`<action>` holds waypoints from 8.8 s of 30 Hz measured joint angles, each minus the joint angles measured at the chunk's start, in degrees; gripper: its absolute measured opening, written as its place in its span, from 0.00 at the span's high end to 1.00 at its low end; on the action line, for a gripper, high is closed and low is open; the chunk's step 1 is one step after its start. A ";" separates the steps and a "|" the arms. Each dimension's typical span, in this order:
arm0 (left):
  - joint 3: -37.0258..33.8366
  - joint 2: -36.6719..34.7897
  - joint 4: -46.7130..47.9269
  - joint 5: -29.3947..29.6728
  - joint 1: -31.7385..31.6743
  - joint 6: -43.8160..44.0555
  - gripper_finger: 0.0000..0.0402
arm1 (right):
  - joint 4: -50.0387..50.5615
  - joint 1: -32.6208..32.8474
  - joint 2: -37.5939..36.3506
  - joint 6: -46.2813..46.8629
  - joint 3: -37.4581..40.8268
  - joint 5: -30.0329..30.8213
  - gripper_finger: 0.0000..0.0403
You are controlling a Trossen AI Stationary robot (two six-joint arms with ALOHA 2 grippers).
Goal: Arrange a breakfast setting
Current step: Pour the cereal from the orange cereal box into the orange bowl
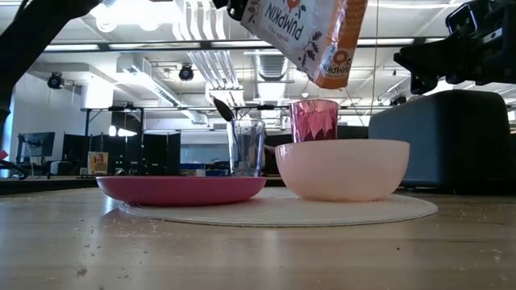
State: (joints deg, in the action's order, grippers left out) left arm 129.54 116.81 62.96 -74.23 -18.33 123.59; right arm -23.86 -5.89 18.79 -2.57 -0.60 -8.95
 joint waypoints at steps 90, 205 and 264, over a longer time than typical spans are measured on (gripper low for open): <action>-1.44 0.04 1.70 3.23 -0.15 2.32 1.00 | 0.02 0.00 0.09 0.00 0.00 0.00 0.84; -1.01 0.22 17.11 39.74 4.94 -94.46 1.00 | 0.07 -0.02 0.11 0.00 0.00 0.02 0.84; -0.68 -5.90 16.11 55.92 6.77 -96.14 1.00 | -0.07 -0.02 0.09 0.00 0.00 0.13 0.84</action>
State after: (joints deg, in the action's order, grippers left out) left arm 128.86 110.92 79.07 -18.30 -11.55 27.45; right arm -23.92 -5.91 18.87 -2.57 -0.60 -8.82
